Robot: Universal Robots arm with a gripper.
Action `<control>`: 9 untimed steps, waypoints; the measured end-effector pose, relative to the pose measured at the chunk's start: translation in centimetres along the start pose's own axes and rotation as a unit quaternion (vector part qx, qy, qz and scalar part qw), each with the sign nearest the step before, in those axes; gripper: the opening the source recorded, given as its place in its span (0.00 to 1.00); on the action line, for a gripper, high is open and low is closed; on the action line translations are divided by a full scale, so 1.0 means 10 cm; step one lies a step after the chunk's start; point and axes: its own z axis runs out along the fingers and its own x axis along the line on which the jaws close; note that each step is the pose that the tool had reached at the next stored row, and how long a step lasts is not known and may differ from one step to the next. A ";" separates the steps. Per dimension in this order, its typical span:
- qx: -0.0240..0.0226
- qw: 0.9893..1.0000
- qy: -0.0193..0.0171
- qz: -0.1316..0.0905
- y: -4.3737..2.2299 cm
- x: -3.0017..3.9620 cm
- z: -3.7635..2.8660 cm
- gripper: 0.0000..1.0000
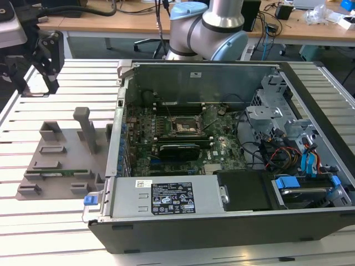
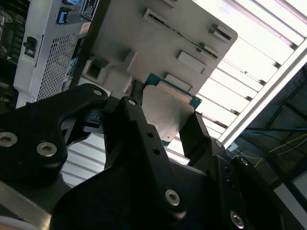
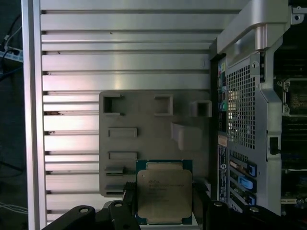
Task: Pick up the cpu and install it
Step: 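Pick up the cpu and move it towards the insertion slot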
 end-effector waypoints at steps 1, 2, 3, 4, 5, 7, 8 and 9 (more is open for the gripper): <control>0.000 1.000 0.000 0.000 0.000 -0.019 0.000 0.55; 0.001 1.000 0.000 0.000 0.000 -0.029 0.001 0.55; 0.001 1.000 0.000 0.000 0.001 -0.046 0.001 0.55; 0.002 1.000 0.000 0.000 0.001 -0.077 0.002 0.55; 0.002 1.000 0.000 0.000 0.002 -0.091 0.002 0.55; 0.002 1.000 0.000 0.000 0.003 -0.132 0.004 0.55; 0.003 1.000 0.000 0.000 0.003 -0.146 0.004 0.55; 0.003 1.000 0.000 0.000 0.004 -0.167 0.005 0.55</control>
